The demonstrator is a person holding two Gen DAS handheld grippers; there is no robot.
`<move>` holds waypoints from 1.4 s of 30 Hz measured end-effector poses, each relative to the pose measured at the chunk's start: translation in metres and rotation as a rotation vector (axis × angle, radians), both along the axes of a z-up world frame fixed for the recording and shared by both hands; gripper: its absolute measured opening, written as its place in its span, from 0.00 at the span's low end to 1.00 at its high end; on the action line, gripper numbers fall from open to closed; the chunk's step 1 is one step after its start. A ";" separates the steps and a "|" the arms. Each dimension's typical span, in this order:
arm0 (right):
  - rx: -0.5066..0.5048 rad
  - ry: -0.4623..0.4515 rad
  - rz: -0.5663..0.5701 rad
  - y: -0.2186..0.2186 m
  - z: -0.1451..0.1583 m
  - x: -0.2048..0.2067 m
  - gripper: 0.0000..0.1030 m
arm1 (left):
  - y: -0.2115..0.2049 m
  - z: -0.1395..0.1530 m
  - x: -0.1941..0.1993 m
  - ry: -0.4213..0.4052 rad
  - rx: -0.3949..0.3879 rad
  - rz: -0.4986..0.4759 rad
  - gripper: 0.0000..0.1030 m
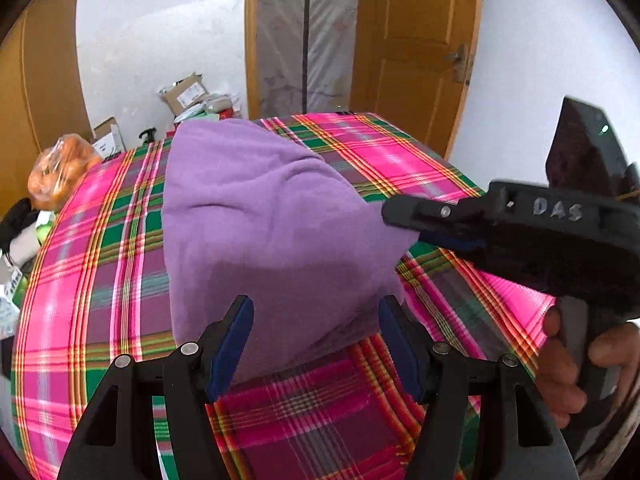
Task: Fold clothes
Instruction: 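Grasp the purple garment edge with the left gripper while the right gripper grasps another edge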
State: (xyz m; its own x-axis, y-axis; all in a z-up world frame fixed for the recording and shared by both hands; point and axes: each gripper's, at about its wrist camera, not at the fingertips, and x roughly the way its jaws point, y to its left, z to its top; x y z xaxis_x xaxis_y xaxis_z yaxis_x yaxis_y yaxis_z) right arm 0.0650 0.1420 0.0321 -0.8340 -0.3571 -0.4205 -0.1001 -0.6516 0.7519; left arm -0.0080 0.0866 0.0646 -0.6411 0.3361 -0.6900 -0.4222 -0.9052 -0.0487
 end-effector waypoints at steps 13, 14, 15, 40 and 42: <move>-0.013 0.077 0.108 -0.020 0.010 0.003 0.17 | 0.000 0.000 -0.030 -0.040 0.016 0.060 0.59; -0.014 0.076 0.110 -0.020 0.009 0.004 0.17 | -0.001 0.000 -0.032 -0.047 0.030 0.060 0.52; -0.017 0.071 0.109 -0.019 0.008 0.004 0.17 | -0.002 -0.001 -0.034 -0.052 0.033 0.067 0.40; 0.179 -0.111 0.077 -0.035 -0.024 -0.011 0.25 | -0.084 0.019 -0.054 0.027 0.200 0.305 0.05; 0.245 -0.074 0.069 -0.042 -0.012 -0.010 0.24 | -0.093 0.021 -0.053 0.039 0.207 0.322 0.05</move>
